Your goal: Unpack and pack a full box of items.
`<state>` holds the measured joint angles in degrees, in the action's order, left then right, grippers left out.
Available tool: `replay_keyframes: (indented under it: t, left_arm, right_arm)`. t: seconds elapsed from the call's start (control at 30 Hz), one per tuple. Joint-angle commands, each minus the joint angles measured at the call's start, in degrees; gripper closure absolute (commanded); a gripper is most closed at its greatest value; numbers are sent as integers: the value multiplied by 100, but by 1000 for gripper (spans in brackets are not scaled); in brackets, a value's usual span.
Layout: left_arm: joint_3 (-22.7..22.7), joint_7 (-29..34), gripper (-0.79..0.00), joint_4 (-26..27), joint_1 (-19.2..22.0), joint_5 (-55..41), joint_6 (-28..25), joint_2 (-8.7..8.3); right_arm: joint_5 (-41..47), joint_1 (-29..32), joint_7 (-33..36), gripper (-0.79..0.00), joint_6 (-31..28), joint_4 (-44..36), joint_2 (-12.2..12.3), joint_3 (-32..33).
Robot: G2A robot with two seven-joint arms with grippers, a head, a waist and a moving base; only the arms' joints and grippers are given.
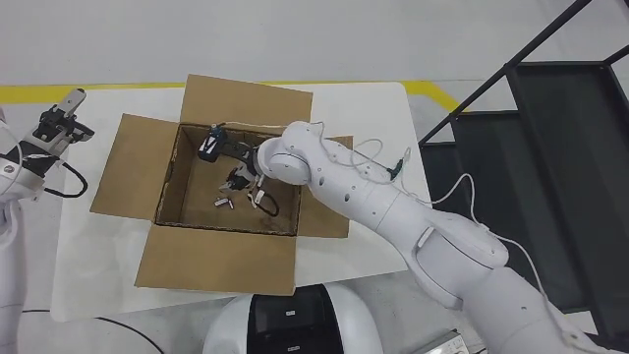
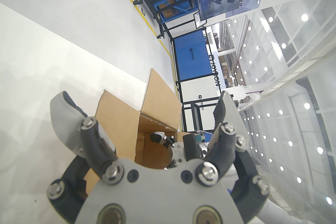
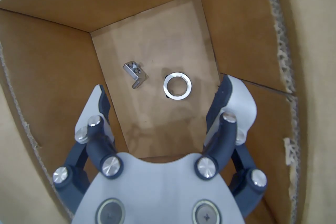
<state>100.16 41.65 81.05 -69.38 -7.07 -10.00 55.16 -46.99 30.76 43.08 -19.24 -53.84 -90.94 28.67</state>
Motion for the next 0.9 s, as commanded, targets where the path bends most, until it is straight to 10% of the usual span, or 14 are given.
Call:
replay_keyframes:
  t: [0.0, 0.87]
  left_arm:
    - [0, 0, -785, 0, 0, 0, 0, 0]
    - [0, 0, -785, 0, 0, 0, 0, 0]
  right_arm:
    - [25, -85, -67, -372, 8, 307, -115, -93]
    - [-268, -387, -430, -320, 693, 2469, -1192, -576]
